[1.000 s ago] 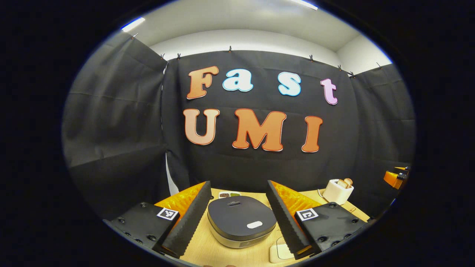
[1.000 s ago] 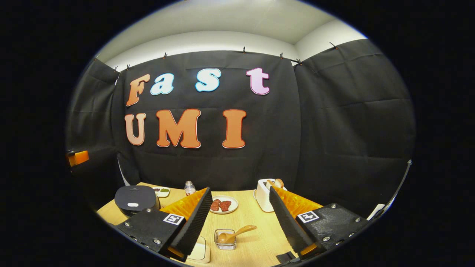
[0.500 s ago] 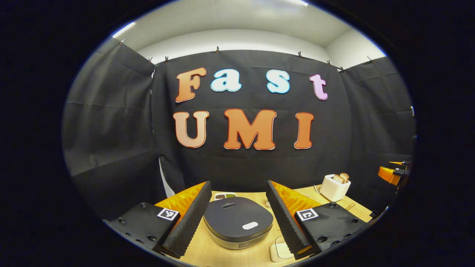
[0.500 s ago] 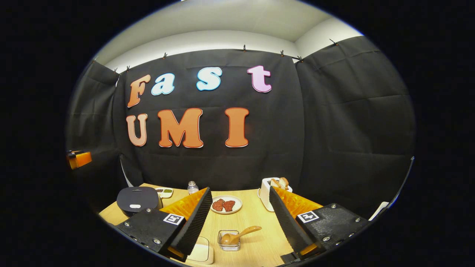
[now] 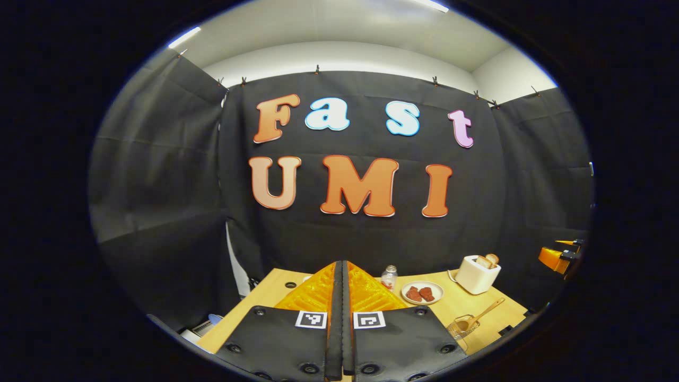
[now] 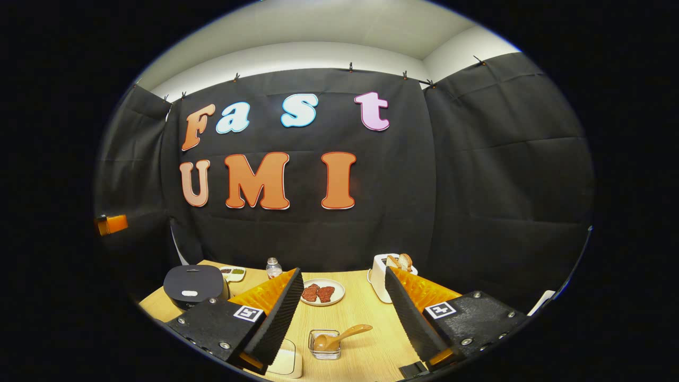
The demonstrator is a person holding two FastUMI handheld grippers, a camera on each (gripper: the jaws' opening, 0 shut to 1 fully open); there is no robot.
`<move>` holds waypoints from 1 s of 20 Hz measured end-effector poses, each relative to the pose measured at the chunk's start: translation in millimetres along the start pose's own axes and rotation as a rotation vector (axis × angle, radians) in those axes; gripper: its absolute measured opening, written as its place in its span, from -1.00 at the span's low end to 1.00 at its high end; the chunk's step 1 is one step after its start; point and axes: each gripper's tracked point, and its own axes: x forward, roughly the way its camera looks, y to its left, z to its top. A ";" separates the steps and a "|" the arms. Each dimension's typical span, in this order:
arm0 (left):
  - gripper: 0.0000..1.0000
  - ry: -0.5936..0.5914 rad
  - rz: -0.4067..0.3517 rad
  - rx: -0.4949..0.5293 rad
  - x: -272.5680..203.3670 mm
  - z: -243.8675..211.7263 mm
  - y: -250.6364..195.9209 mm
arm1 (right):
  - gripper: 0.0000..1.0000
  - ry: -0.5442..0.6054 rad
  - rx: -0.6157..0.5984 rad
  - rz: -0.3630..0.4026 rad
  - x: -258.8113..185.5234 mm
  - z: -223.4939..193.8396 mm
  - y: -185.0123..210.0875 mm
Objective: Close the left gripper, press the button to open the rice cooker; take a wooden spoon from the chopstick holder with the right hand, scoop a spoonful of rice and pour it into the rice cooker, then put the wooden spoon back into the chopstick holder.
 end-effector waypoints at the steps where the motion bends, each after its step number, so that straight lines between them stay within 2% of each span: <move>1: -0.89 0.018 -0.009 0.004 5.6 -8.7 -1.7 | 1.00 0.002 0.000 -0.004 3.1 -1.0 -1.3; 2: -0.89 0.037 -0.014 0.004 12.0 -15.0 -2.2 | 1.00 0.004 -0.001 -0.009 4.5 -1.6 -3.4; 3: -0.92 0.054 -0.029 -0.005 18.7 -19.2 -5.5 | 0.90 0.011 -0.001 -0.011 4.0 -3.7 -6.0; 6: -0.92 0.108 -0.063 -0.008 42.8 -37.7 -19.4 | 0.90 0.026 -0.009 -0.027 4.1 -12.2 -13.9; 7: -0.91 0.127 -0.073 -0.008 50.3 -47.0 -22.4 | 1.00 0.030 -0.009 -0.031 5.8 -13.9 -15.9; 10: -0.91 0.183 -0.096 -0.014 72.4 -68.8 -30.1 | 0.90 0.050 -0.008 -0.039 6.1 -24.0 -22.1; 11: -0.91 0.200 -0.095 -0.012 81.1 -78.5 -31.0 | 1.00 0.061 -0.006 -0.041 6.9 -28.7 -25.6; 12: -0.91 0.222 -0.091 0.000 89.4 -86.9 -29.3 | 1.00 0.072 -0.003 -0.045 7.5 -33.5 -28.7; 13: -0.91 0.244 -0.091 0.007 97.6 -98.3 -28.5 | 0.91 0.081 0.001 -0.050 8.4 -36.7 -31.2; 20: -0.91 0.439 -0.091 -0.025 121.5 -188.0 -34.2 | 0.90 0.137 -0.007 -0.088 13.5 -61.4 -50.7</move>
